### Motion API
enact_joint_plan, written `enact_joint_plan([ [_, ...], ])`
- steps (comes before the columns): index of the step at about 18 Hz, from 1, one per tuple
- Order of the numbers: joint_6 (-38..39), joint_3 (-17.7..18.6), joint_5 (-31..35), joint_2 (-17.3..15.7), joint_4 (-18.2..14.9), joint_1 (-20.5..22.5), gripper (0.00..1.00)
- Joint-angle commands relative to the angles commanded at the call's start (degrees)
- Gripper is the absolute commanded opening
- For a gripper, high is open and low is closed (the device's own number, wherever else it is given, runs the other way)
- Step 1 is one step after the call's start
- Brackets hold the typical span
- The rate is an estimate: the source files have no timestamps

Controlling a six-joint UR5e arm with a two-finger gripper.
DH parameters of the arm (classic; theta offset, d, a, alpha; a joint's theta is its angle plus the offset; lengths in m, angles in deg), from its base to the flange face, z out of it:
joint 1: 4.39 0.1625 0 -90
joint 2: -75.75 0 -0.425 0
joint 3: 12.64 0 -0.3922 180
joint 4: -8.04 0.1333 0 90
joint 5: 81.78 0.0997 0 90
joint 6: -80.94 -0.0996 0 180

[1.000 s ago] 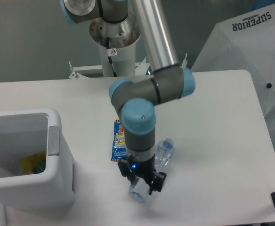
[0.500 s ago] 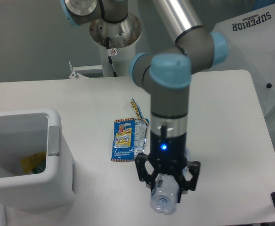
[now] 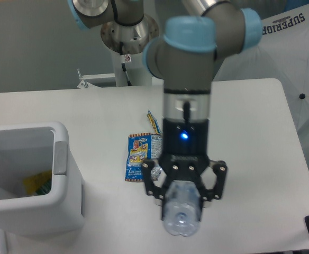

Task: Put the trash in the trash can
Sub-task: 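Carry the bottle over the white bin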

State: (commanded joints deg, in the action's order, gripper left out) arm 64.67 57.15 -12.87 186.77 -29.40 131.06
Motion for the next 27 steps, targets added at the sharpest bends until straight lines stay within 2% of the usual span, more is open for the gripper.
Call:
enact_joint_plan([
  [6,3.9,-0.2,0.0,-4.1,0.0,-4.0,0.63],
  [10,7.5,-0.2,0.0,-5.2,0.0,-7.6,0.63],
  [16,11.1,1.3,0.2,-4.8,-0.1,-15.2,0.63],
  [22,11.4,2.5,0.2,-2.9,-0.1,-18.3,0.63],
  [27,11.3,3.7,0.4,-1.5,-0.1,-18.5,0.63],
])
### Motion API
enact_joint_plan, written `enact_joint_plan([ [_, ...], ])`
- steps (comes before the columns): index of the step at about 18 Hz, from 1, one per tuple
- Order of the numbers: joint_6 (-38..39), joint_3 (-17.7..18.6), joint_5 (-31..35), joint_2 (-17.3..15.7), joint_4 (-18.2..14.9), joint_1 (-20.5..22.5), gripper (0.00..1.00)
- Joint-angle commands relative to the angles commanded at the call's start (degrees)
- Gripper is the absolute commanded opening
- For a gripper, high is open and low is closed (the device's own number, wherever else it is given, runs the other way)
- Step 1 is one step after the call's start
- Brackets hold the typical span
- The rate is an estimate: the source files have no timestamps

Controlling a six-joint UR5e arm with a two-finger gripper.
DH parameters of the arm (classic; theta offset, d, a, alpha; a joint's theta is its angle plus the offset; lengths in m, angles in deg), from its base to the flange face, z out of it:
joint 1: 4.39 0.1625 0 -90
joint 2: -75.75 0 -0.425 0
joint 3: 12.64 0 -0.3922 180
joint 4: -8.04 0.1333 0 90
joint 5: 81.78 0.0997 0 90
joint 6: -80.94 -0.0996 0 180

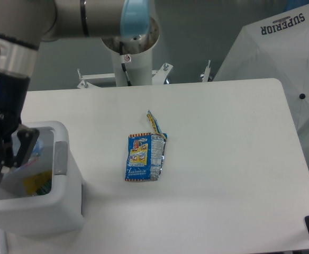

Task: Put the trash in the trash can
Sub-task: 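Carry the bottle over the white bin, then open the gripper to drop the bottle into the bin, then move the gripper over the blue-and-yellow snack wrapper and lower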

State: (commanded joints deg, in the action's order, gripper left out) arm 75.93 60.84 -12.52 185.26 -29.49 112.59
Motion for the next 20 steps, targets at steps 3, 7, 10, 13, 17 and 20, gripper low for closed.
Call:
enact_joint_plan([
  [3,0.0,0.9,0.0,-0.4,-0.1,-0.2,0.67],
  [7,0.0,1.8,0.0,-1.0,-0.2,-0.3,0.72],
  [10,0.2,2.4,0.0,-1.6,-0.3,-0.3,0.72],
  [13,-0.3,5.0,0.1,-3.1,-0.3,-0.3,0.71],
  [17,-0.7,6.7,0.1,-3.9,-0.3,0.3,0.89],
  [20,-0.5,7.8,1.0,-4.7,-0.2,3.9,1.00],
])
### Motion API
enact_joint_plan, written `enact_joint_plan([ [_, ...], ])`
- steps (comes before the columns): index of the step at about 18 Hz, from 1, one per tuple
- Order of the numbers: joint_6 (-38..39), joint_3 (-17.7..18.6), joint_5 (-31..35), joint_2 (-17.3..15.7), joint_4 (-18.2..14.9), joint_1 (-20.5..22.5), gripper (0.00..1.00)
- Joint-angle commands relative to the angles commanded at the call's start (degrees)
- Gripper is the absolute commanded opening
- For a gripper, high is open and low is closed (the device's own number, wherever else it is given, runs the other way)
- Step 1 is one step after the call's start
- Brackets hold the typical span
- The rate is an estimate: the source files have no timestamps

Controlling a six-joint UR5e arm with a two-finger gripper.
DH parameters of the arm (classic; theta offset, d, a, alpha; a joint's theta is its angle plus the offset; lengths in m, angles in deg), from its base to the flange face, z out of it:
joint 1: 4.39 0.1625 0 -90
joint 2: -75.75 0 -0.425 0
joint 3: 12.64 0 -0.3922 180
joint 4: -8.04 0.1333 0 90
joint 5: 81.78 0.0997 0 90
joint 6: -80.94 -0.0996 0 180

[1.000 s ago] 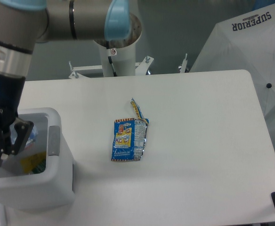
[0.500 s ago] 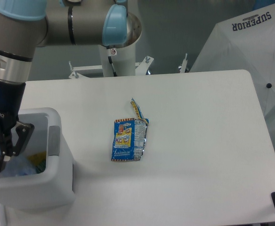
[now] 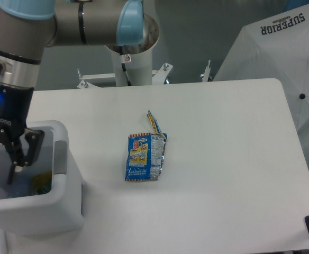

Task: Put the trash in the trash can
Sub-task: 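Move the gripper over the blue-and-yellow snack wrapper and lower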

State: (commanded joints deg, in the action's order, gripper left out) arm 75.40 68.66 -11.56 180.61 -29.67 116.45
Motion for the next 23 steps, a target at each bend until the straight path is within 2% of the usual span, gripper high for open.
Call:
enact_joint_plan([
  [4,0.6,4.7,0.1,-2.2,-0.1,7.0,1.00],
  [10,-0.7,18.9,0.1,-9.0,-0.3,17.1,1.00],
  [13,-9.8,24.7,0.7,-11.4,-0.5,19.5,1.00],
  [16,-21.9,29.4,4.8,-12.2,-0.8,20.3,1.00],
  [18,-27.6,31.8,8.2,-11.9,-3.1,20.5,0.99],
  [20,-35.4,33.1,10.5,-11.8,-6.4,22.5,0.99],
  [23,-47.9,34.7,11.1,-11.5,-10.3,25.1,0.99],
])
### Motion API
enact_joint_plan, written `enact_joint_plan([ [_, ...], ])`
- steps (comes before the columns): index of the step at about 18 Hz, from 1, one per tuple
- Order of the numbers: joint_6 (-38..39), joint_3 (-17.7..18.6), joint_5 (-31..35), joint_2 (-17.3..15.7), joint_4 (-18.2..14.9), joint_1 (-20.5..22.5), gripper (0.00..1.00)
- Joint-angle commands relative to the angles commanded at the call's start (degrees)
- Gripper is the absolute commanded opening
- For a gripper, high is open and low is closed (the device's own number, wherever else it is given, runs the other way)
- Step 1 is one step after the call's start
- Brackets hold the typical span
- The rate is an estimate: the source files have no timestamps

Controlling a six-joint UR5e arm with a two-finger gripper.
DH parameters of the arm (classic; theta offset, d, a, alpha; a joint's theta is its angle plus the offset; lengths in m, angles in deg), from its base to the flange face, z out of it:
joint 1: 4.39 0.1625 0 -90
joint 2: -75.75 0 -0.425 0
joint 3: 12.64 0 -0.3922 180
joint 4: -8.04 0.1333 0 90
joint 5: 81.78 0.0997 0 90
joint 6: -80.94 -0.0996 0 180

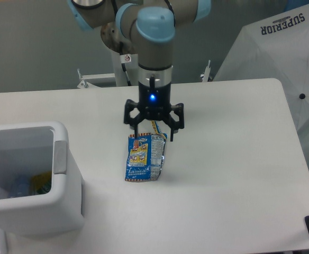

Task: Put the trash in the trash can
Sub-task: 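Move the gripper over the blue-and-yellow snack wrapper and lower, then close the gripper on the wrapper's crimped edge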

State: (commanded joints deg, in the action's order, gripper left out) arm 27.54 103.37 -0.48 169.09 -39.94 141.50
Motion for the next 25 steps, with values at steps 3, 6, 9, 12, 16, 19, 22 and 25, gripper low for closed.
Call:
enact_joint_plan([
  [3,-11.5,1.8,2.4,0.2,-1.8,1.3,0.99],
  [6,-23.6,3.7,5.3,3.2,-1.6,2.0,0.99],
  [9,-29.3,4.1,6.8,6.2,-1.2,1.9,0.99],
  [12,-31.3,4.5,6.9,8.0,-1.2,1.8,0.99],
  [16,-32.0,4.6,9.1,9.6,-1.0,1.1,0.99],
  [19,-31.8,4.4,9.1,10.1,-0.5,0.8,0.99],
  [22,-31.2,3.8,9.1,11.1,-0.1,0.6,0.99],
  [25,-31.1,3.1,9.1,11.9,0.1,0.1,0.99],
])
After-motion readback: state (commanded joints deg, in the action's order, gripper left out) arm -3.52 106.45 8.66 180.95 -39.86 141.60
